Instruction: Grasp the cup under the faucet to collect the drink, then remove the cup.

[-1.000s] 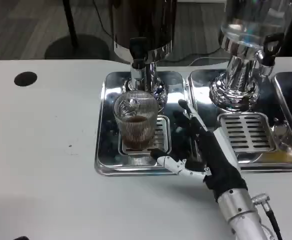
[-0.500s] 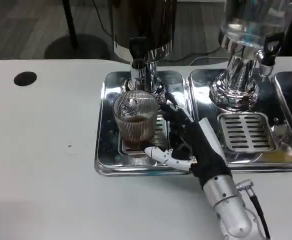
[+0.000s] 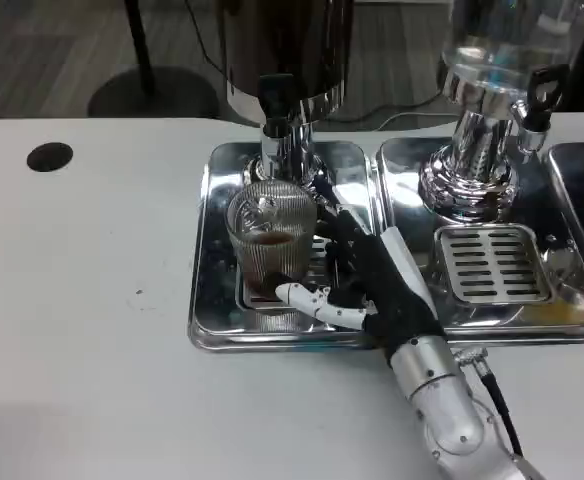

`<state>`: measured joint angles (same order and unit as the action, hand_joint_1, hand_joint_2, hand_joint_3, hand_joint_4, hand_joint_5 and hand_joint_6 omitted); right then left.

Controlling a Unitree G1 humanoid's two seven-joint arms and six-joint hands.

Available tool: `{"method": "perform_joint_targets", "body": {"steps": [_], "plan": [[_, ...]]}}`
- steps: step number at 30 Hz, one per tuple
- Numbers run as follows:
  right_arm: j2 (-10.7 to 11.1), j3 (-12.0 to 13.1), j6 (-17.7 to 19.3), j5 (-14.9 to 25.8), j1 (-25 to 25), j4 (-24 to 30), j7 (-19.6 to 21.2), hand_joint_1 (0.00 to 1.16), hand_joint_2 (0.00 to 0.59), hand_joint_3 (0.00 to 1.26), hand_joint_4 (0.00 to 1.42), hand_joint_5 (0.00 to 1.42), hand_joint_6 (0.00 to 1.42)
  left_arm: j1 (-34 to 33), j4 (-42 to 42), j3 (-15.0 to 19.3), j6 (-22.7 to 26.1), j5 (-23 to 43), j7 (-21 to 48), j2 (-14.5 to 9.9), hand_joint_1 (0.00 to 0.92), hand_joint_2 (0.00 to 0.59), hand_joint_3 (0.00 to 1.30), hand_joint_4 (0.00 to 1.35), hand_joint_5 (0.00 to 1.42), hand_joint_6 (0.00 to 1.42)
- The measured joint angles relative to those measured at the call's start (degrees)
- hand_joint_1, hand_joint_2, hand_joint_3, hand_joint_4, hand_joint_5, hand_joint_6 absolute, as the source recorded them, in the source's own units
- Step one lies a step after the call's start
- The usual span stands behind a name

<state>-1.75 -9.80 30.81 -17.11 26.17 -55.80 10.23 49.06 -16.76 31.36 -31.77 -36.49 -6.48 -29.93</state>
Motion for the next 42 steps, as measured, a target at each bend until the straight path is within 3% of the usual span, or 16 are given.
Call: {"method": "perform_joint_targets", "body": {"steps": [17, 42], "plan": [[-1.80, 0.09, 0.37, 0.05, 5.03, -6.55, 1.21, 0.85, 0.186, 0.03, 0.13, 0.14, 0.16, 0.75, -0.05, 1.00, -0.05, 0.00, 0.00, 1.20, 0.000, 0.000, 0.00, 0.00, 0.00, 0.00], [-2.88, 0.15, -0.10, 0.01, 7.93, -9.53, 2.50, 0.84, 0.186, 0.02, 0.14, 0.14, 0.15, 1.11, -0.93, 0.99, 0.02, -0.14, 0.61, 2.31, 0.000, 0.000, 0.00, 0.00, 0.00, 0.00]]}}
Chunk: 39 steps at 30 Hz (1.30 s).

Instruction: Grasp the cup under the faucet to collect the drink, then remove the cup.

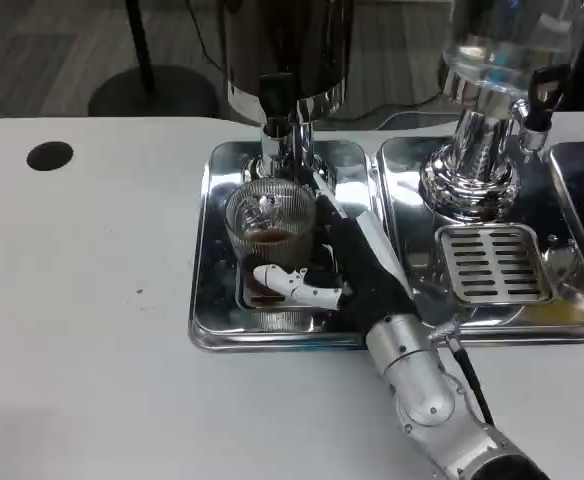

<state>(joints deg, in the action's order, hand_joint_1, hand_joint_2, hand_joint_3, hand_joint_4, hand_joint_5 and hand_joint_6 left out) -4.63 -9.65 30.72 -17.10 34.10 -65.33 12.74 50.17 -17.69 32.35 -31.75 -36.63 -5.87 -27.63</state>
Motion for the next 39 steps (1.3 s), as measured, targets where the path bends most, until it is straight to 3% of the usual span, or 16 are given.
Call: {"method": "perform_joint_targets", "body": {"steps": [20, 39], "plan": [[-0.28, 0.02, 0.02, 0.04, -0.38, 0.32, 1.78, 0.85, 0.207, 0.22, 0.28, 0.27, 0.24, 0.01, 0.00, -0.01, -0.22, 0.01, 0.00, 0.04, 0.000, 0.004, 0.00, 0.00, 0.00, 0.00], [0.19, 0.32, 1.04, 0.63, -1.97, 1.48, 2.75, 0.85, 0.207, 0.32, 0.34, 0.37, 0.29, 0.27, -0.25, -0.04, -0.62, 0.00, 0.01, 0.33, 0.000, 0.005, 0.00, 0.00, 0.00, 0.00]]}}
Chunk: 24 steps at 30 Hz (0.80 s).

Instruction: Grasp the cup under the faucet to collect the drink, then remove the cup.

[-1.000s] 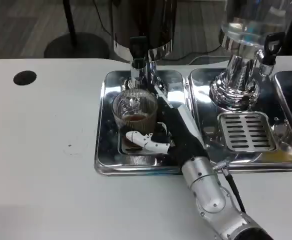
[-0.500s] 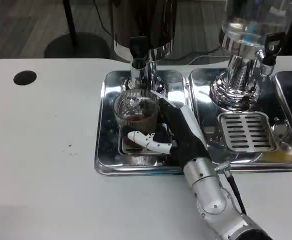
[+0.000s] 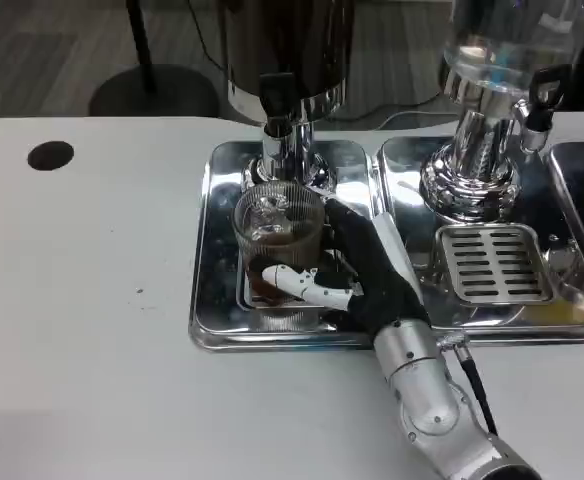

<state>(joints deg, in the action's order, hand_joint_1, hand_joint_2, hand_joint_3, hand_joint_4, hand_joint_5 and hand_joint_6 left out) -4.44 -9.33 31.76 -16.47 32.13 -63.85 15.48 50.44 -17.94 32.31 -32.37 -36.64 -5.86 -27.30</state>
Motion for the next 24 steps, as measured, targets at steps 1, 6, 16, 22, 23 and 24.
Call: {"method": "perform_joint_targets", "body": {"steps": [1, 6, 16, 22, 23, 24], "plan": [[0.00, 0.00, 0.00, 0.00, -0.02, 0.03, 0.00, 0.85, 0.207, 0.33, 0.35, 0.37, 0.29, 0.00, 0.00, 0.00, 0.00, 0.00, 0.00, 0.01, 0.000, 0.005, 0.00, 0.00, 0.00, 0.00], [0.05, 0.04, 0.04, 0.11, -0.23, 0.25, 0.10, 0.85, 0.207, 0.34, 0.35, 0.39, 0.31, -0.03, 0.00, -0.02, 0.00, -0.01, 0.00, 0.23, 0.000, 0.005, 0.00, 0.00, 0.00, 0.00], [0.14, 0.08, 0.04, 0.30, -0.24, 0.29, 0.16, 0.85, 0.207, 0.36, 0.36, 0.40, 0.32, -0.17, 0.00, -0.11, 0.00, -0.01, 0.01, 0.34, 0.000, 0.004, 0.00, 0.00, 0.00, 0.00], [0.46, 0.07, 0.08, 0.31, -1.13, 1.34, 0.18, 0.85, 0.207, 0.37, 0.37, 0.41, 0.37, -0.51, 0.01, -0.16, 0.01, -0.01, 0.02, 0.35, 0.000, 0.004, 0.00, 0.00, 0.00, 0.00], [0.50, 0.07, 0.11, 0.31, -1.24, 1.44, 0.22, 0.85, 0.207, 0.37, 0.37, 0.41, 0.38, -0.64, 0.01, -0.20, 0.01, -0.01, 0.03, 0.35, 0.000, 0.004, 0.00, 0.00, 0.00, 0.00], [0.53, 0.07, 0.12, 0.30, -1.30, 1.56, 0.25, 0.85, 0.207, 0.37, 0.37, 0.42, 0.40, -0.71, 0.01, -0.27, 0.01, -0.01, 0.03, 0.35, 0.000, 0.004, 0.00, 0.00, 0.00, 0.00]]}}
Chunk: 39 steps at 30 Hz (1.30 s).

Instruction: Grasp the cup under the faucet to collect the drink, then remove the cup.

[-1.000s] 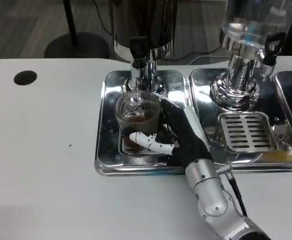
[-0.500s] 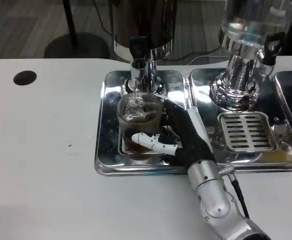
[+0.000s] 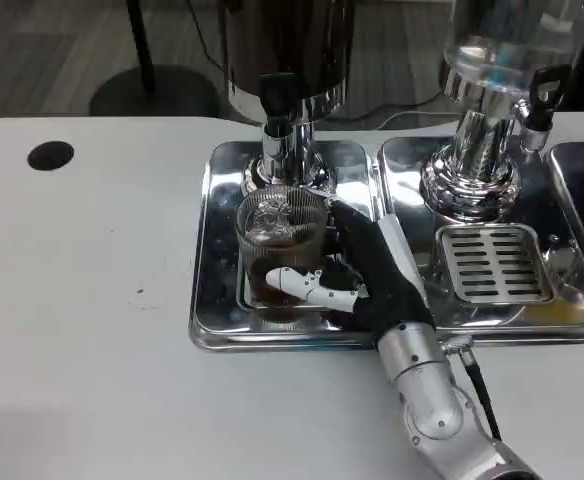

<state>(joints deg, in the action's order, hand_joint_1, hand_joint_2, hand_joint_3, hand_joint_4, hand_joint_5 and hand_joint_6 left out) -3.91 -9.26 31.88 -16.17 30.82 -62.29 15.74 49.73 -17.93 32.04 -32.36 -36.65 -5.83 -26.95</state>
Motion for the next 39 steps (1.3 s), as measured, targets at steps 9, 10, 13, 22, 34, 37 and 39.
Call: {"method": "perform_joint_targets", "body": {"steps": [9, 10, 13, 22, 34, 37, 39], "plan": [[0.80, -0.02, 0.02, -0.06, -2.87, 3.65, 0.05, 0.85, 0.207, 0.38, 0.37, 0.42, 0.44, -0.66, -0.01, -1.17, 0.11, -0.05, 0.49, 0.00, 0.000, 0.004, 0.00, 0.00, 0.00, 0.00], [0.95, -0.02, 0.02, -0.06, -3.11, 3.93, 0.06, 0.85, 0.207, 0.38, 0.37, 0.42, 0.44, -0.67, 0.00, -1.17, 0.14, -0.05, 0.50, 0.00, 0.000, 0.004, 0.00, 0.00, 0.00, 0.00], [1.30, -0.01, 0.02, -0.06, -4.01, 5.04, 0.06, 0.85, 0.207, 0.38, 0.38, 0.42, 0.45, -0.74, 0.00, -1.20, 0.16, -0.07, 0.51, 0.00, 0.000, 0.005, 0.00, 0.00, 0.00, 0.00], [2.33, 0.10, -0.19, -0.04, -7.62, 9.77, -0.08, 0.85, 0.207, 0.38, 0.38, 0.44, 0.45, -0.99, 0.00, -1.64, 0.19, -0.11, 0.52, -0.01, 0.000, 0.005, 0.00, 0.00, 0.00, 0.00], [3.45, 0.01, -2.68, -0.30, -14.09, 19.45, -0.40, 0.85, 0.206, 0.38, 0.39, 0.44, 0.45, -1.49, 0.02, -2.37, 0.29, -0.21, 0.53, -0.04, 0.000, 0.005, 0.00, 0.00, 0.00, 0.00], [3.63, -0.04, -3.36, -0.32, -15.67, 21.93, -0.56, 0.85, 0.206, 0.38, 0.39, 0.44, 0.46, -1.63, 0.04, -2.78, 0.41, -0.25, 0.53, -0.04, 0.000, 0.005, 0.00, 0.00, 0.00, 0.00], [3.66, -0.07, -3.93, -0.33, -16.14, 22.84, -0.79, 0.85, 0.207, 0.38, 0.39, 0.44, 0.46, -1.90, 0.05, -3.16, 0.51, -0.37, 0.53, -0.04, 0.000, 0.005, 0.00, 0.00, 0.00, 0.00]]}}
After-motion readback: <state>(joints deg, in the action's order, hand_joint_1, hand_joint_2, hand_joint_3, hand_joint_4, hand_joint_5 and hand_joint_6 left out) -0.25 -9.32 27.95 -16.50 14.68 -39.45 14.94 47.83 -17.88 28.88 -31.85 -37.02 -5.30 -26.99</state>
